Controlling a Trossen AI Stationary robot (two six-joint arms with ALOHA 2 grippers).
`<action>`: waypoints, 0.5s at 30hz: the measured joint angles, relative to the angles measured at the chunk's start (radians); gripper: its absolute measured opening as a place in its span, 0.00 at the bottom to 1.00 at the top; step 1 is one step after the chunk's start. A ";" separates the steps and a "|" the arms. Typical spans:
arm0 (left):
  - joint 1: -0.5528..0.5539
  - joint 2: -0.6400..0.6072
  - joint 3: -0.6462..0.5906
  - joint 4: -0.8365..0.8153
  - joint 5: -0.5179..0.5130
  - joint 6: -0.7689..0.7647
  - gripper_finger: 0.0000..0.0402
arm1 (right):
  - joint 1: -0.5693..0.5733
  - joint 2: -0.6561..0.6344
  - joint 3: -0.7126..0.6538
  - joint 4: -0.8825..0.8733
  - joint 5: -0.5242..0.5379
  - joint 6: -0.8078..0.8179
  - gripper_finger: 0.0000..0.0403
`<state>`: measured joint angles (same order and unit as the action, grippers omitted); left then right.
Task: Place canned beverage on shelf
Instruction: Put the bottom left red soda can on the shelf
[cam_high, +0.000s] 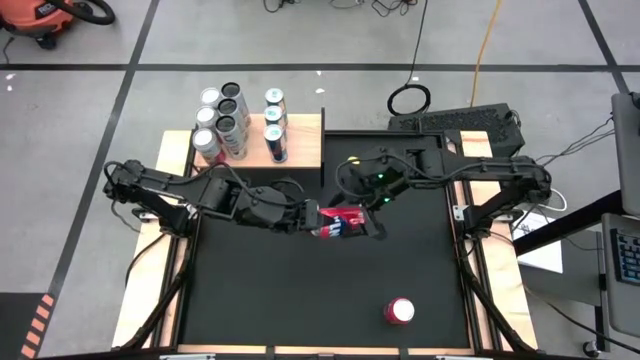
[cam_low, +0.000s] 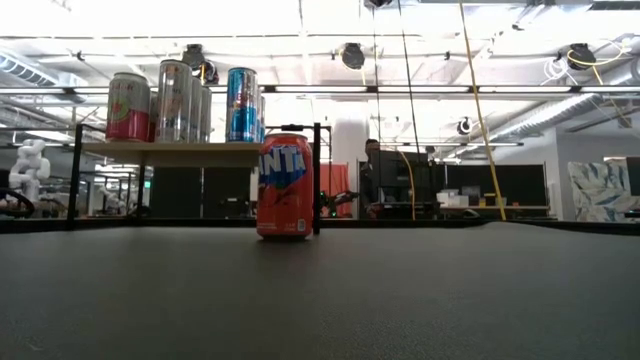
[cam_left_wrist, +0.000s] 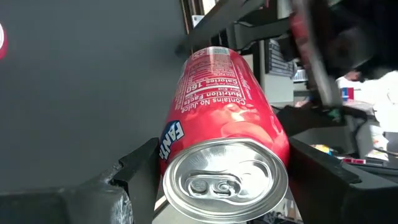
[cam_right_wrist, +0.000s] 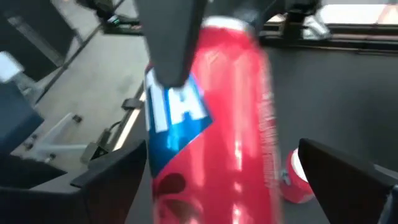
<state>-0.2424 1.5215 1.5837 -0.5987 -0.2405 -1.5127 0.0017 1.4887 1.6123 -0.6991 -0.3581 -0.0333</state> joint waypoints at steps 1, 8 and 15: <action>0.000 0.000 0.000 -0.001 0.000 0.000 0.68 | 0.000 0.007 0.000 -0.001 -0.021 -0.010 0.99; 0.000 0.000 0.000 -0.036 0.002 -0.027 0.68 | 0.013 0.033 -0.001 0.004 -0.059 -0.066 0.96; -0.002 -0.002 0.000 -0.035 0.005 -0.028 0.68 | 0.025 0.039 -0.001 0.020 -0.039 -0.088 0.86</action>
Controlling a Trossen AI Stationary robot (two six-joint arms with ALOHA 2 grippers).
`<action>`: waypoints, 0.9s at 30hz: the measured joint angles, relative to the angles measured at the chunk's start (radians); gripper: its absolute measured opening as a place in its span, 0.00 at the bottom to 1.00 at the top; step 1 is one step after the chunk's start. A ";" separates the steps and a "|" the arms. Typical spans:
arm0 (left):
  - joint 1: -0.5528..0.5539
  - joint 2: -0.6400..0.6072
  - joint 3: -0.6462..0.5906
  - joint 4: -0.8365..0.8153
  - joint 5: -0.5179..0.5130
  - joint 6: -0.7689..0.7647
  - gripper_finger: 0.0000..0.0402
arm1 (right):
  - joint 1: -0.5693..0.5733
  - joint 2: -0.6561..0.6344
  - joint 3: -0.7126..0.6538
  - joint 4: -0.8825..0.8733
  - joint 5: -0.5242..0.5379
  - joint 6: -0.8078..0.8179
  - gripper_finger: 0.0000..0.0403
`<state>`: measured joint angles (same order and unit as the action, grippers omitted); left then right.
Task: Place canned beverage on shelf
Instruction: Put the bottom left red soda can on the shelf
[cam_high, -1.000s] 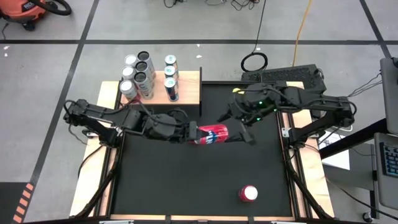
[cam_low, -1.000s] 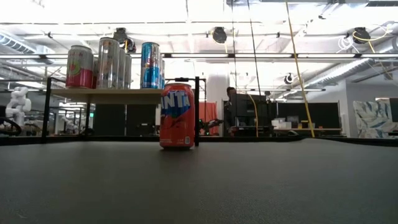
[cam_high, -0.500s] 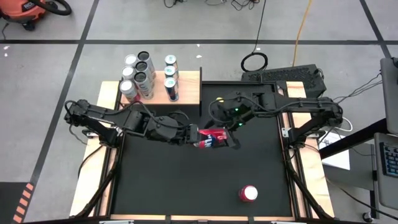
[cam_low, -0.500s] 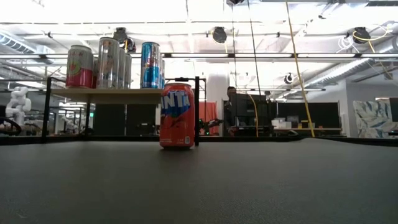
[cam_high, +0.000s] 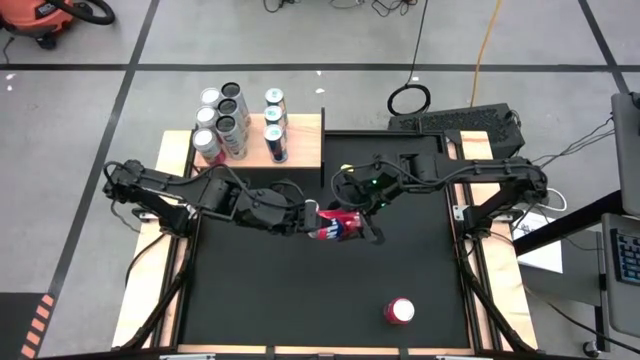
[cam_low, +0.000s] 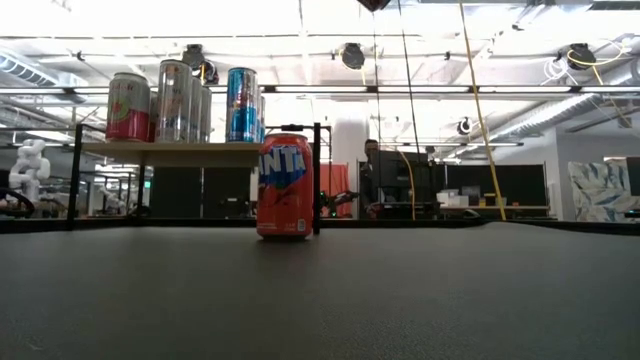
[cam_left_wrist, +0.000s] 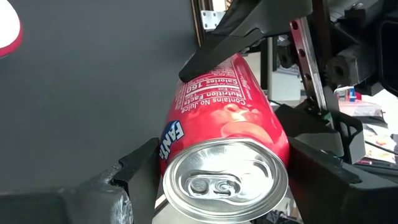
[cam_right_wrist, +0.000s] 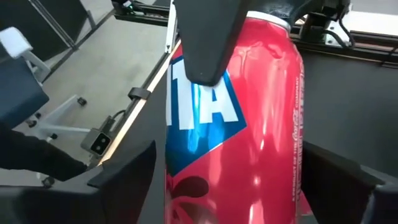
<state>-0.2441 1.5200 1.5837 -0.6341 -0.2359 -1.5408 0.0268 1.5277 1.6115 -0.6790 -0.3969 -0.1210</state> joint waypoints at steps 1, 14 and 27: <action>0.001 0.000 0.000 -0.005 0.000 -0.003 0.68 | 0.001 0.004 0.000 0.003 0.007 -0.001 0.85; 0.001 0.000 -0.001 -0.007 0.001 -0.024 0.70 | 0.014 0.023 0.000 0.020 0.007 -0.014 0.81; 0.001 0.008 -0.001 0.000 -0.001 -0.025 0.71 | 0.020 0.026 0.000 0.026 0.003 0.004 0.85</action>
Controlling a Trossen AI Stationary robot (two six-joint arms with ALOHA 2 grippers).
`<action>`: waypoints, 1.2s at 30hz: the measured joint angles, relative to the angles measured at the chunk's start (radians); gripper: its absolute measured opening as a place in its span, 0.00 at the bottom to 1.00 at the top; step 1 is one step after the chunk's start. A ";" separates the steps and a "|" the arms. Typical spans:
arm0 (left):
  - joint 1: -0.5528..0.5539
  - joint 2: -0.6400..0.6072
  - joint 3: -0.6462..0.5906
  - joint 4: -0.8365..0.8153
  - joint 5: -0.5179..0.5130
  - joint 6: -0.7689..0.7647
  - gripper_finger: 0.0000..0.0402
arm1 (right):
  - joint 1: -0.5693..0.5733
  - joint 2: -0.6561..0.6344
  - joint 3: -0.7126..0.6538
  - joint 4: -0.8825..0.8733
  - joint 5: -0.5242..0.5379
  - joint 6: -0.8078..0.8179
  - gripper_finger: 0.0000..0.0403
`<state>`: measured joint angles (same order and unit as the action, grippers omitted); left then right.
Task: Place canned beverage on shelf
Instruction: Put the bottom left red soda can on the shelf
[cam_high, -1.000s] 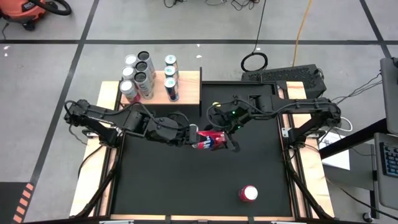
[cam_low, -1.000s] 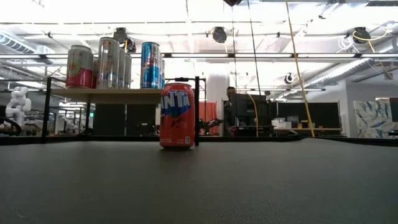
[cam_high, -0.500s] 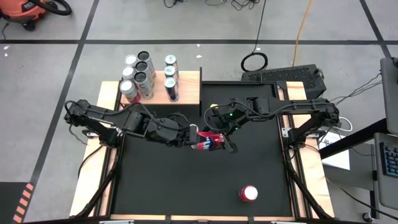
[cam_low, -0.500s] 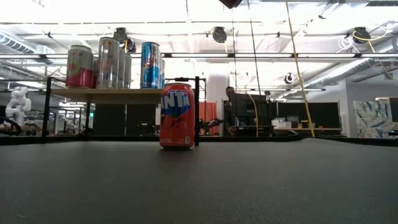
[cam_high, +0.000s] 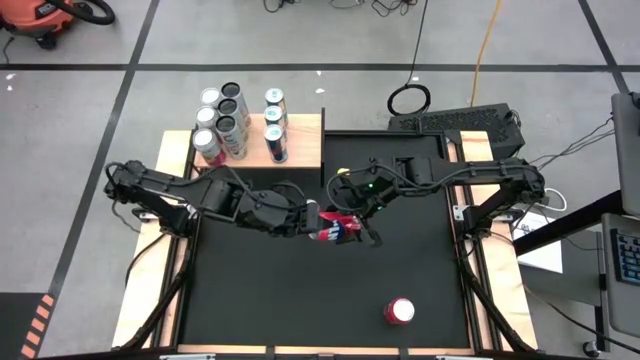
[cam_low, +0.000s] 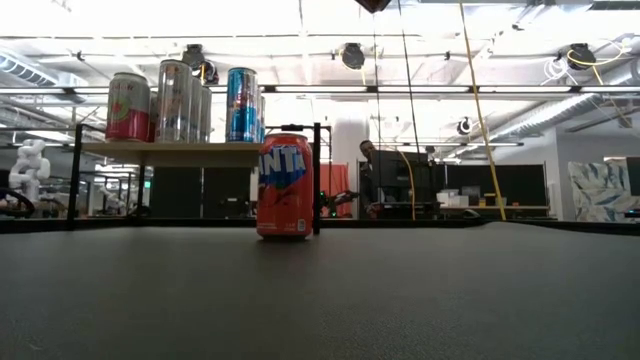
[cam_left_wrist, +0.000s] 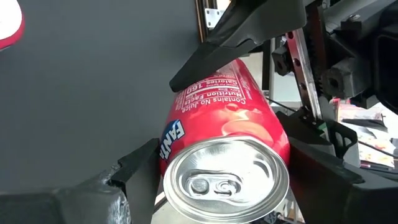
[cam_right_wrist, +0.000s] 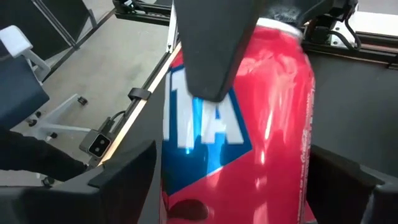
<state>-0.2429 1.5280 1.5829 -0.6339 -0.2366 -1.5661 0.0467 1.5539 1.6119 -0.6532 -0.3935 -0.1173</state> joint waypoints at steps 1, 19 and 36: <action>0.000 0.002 0.000 0.001 0.000 0.000 0.71 | 0.000 0.000 0.000 -0.003 0.001 0.000 0.85; -0.010 0.032 0.000 0.022 -0.020 -0.033 0.76 | 0.001 0.001 -0.001 -0.035 0.022 -0.027 0.68; -0.028 -0.029 0.000 0.111 -0.269 0.138 0.97 | -0.011 -0.062 0.000 -0.115 0.021 0.025 0.68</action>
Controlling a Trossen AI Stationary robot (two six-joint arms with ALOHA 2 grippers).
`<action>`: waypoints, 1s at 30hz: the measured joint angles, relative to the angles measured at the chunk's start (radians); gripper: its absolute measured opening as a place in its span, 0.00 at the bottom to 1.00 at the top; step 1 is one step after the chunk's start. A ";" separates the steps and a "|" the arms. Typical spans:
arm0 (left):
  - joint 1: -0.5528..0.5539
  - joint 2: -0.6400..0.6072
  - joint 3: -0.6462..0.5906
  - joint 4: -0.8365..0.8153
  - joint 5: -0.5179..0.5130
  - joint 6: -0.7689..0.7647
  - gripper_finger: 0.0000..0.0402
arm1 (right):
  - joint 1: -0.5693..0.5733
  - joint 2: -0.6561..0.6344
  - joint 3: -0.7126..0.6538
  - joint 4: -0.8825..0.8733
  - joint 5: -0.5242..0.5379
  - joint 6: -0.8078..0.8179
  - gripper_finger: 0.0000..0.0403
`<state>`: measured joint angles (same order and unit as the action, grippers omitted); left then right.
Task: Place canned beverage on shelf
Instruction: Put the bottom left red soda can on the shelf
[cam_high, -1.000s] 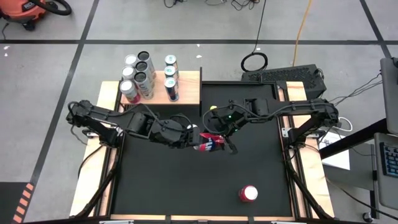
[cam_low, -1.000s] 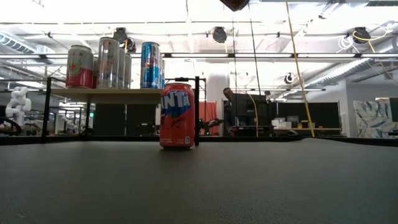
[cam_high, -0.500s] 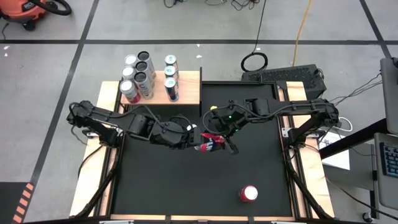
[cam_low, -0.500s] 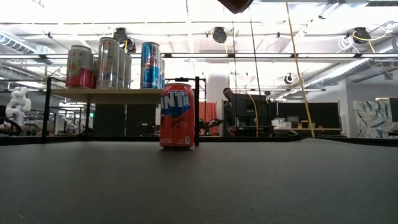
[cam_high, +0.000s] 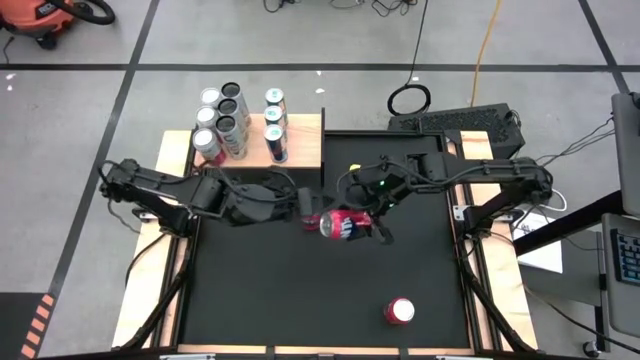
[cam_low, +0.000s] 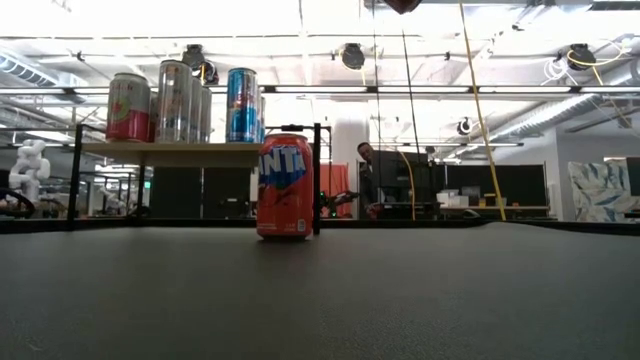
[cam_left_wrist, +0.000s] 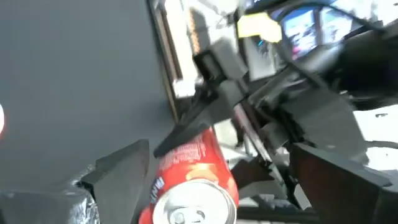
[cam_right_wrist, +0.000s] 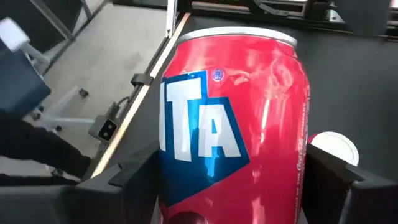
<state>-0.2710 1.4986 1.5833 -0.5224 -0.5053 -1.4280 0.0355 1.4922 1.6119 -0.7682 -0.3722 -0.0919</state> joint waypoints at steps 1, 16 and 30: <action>-0.002 -0.008 0.000 0.006 -0.021 0.029 0.97 | -0.004 -0.009 0.000 0.000 -0.008 0.013 0.68; -0.050 -0.068 0.000 0.319 -0.151 0.797 0.97 | -0.097 -0.198 0.000 0.178 -0.123 0.454 0.69; -0.046 -0.068 0.000 0.488 -0.130 1.072 0.97 | -0.114 -0.199 0.000 0.633 0.042 0.624 0.69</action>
<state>-0.3170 1.4311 1.5837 -0.0345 -0.6350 -0.3560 -0.0788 1.2927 1.6119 -0.1357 -0.3302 0.5321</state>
